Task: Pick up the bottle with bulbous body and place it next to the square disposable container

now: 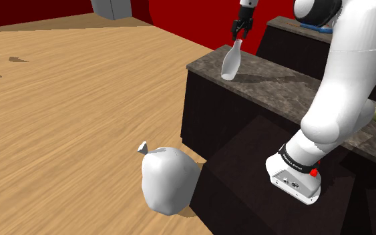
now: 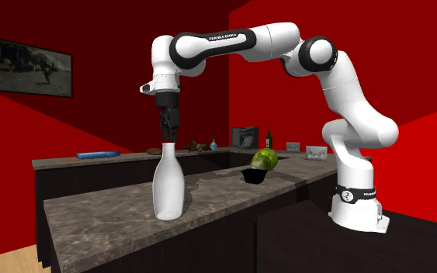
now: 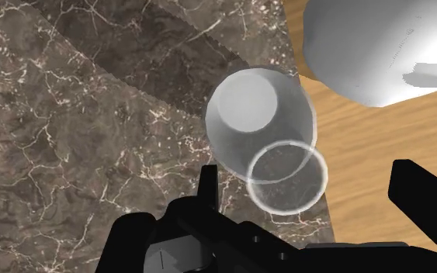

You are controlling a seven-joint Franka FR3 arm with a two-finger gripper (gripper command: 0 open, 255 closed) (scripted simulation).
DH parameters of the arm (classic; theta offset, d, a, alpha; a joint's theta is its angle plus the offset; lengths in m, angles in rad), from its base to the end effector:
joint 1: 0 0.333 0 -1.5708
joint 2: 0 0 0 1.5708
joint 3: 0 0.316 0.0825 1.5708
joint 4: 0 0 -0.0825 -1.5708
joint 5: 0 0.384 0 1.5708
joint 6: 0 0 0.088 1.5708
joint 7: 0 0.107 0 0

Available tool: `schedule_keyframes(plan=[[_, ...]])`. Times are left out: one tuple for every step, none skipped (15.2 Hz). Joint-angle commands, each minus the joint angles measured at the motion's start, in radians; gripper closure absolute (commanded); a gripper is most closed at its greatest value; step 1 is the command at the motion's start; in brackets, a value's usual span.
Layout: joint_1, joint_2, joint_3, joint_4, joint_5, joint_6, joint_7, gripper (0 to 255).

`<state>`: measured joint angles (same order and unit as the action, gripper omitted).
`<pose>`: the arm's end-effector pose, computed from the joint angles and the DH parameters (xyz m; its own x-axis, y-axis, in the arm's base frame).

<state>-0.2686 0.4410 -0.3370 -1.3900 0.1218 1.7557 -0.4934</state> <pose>0.5857 -0.3446 0.4639 0.9923 -0.1108 -0.0559 -0.1112 -0.9938 -0.0037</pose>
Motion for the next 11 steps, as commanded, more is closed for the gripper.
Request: schedule_keyframes(plan=[[-0.014, 0.037, 0.002, 0.040, 0.013, -0.002, -0.008, 0], [-0.013, 0.037, 0.002, 0.026, 0.013, 0.012, -0.009, 0], [-0.012, 0.037, 0.003, 0.013, 0.013, 0.025, -0.009, 0], [-0.011, 0.037, 0.003, 0.000, 0.014, 0.039, -0.010, 0], [-0.010, 0.038, 0.004, -0.013, 0.014, 0.052, -0.011, 0], [-0.009, 0.039, 0.004, -0.025, 0.015, 0.065, -0.011, 0], [-0.009, 0.040, 0.004, -0.037, 0.015, 0.078, -0.012, 0], [-0.008, 0.040, 0.005, -0.044, 0.016, 0.085, -0.012, 0], [-0.008, 0.040, 0.005, -0.044, 0.016, 0.085, -0.012, 0], [-0.008, 0.040, 0.005, -0.044, 0.016, 0.085, -0.012, 0], [-0.008, 0.040, 0.005, -0.044, 0.016, 0.085, -0.012, 0]])
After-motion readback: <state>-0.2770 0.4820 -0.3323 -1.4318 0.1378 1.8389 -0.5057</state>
